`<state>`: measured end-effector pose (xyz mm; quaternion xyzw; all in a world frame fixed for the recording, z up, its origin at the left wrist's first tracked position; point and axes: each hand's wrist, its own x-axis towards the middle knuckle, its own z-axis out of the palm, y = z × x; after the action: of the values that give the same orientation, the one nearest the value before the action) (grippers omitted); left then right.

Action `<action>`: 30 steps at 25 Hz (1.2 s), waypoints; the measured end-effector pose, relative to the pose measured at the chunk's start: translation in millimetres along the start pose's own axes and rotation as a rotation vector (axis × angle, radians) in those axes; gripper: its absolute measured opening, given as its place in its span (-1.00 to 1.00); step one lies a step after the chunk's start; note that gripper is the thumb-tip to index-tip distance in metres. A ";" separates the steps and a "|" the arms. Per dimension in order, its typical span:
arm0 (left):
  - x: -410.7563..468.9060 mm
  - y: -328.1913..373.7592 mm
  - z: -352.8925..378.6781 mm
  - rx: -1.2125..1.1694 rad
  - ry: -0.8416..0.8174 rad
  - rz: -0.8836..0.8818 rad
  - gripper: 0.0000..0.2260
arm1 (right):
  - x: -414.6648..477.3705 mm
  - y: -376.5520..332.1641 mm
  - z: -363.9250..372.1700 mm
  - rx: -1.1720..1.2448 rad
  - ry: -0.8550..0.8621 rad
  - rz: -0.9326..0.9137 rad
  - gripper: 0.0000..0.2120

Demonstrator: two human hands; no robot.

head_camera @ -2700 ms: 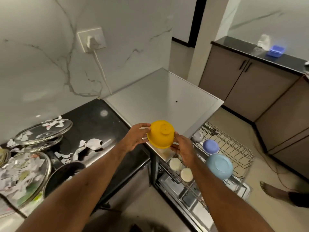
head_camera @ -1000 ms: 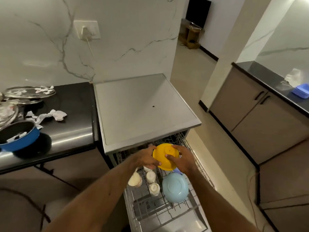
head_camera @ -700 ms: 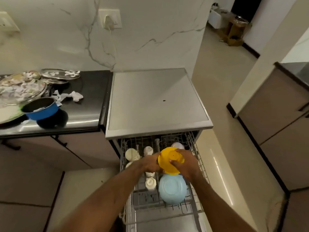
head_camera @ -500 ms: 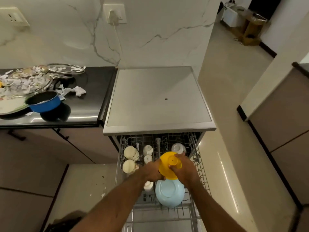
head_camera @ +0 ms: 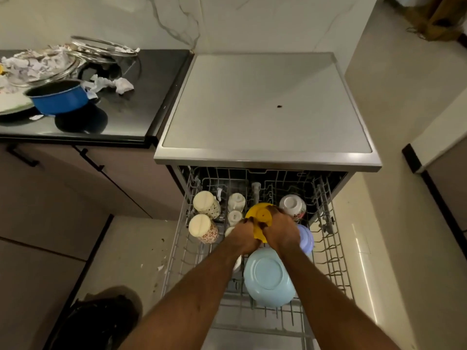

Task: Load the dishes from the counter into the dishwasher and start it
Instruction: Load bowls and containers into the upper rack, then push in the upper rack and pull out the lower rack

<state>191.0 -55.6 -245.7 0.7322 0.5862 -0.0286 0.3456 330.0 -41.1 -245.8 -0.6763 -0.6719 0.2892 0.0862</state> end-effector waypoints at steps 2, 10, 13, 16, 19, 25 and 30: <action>9.4 -8.5 10.0 0.044 0.021 0.025 -0.80 | 2.7 0.0 10.1 0.014 0.034 -0.024 -0.72; 27.9 -47.2 47.8 0.011 0.002 0.065 -0.73 | 14.9 32.3 48.1 0.052 -0.023 0.011 -0.36; -8.0 -28.5 26.3 -0.030 0.079 0.040 -0.58 | 2.1 39.5 46.9 0.022 -0.055 -0.017 -0.28; -26.1 -28.0 27.4 -0.052 0.052 0.060 -0.50 | -15.6 44.3 45.6 0.021 -0.076 -0.035 -0.29; -45.0 -35.9 29.7 -0.051 -0.006 0.107 -0.32 | -42.1 44.0 44.0 0.018 -0.100 -0.057 -0.31; -91.7 -48.6 33.6 0.182 -0.124 0.224 -0.17 | -108.7 44.2 52.3 -0.118 -0.187 -0.230 -0.24; -123.9 -59.4 33.4 0.467 -0.350 0.274 -0.06 | -153.2 52.4 52.1 -0.183 -0.367 -0.360 -0.35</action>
<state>112.4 -173.1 -243.7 0.8478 0.3915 -0.2410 0.2644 359.3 -206.5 -272.6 -0.4872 -0.8091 0.3249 -0.0485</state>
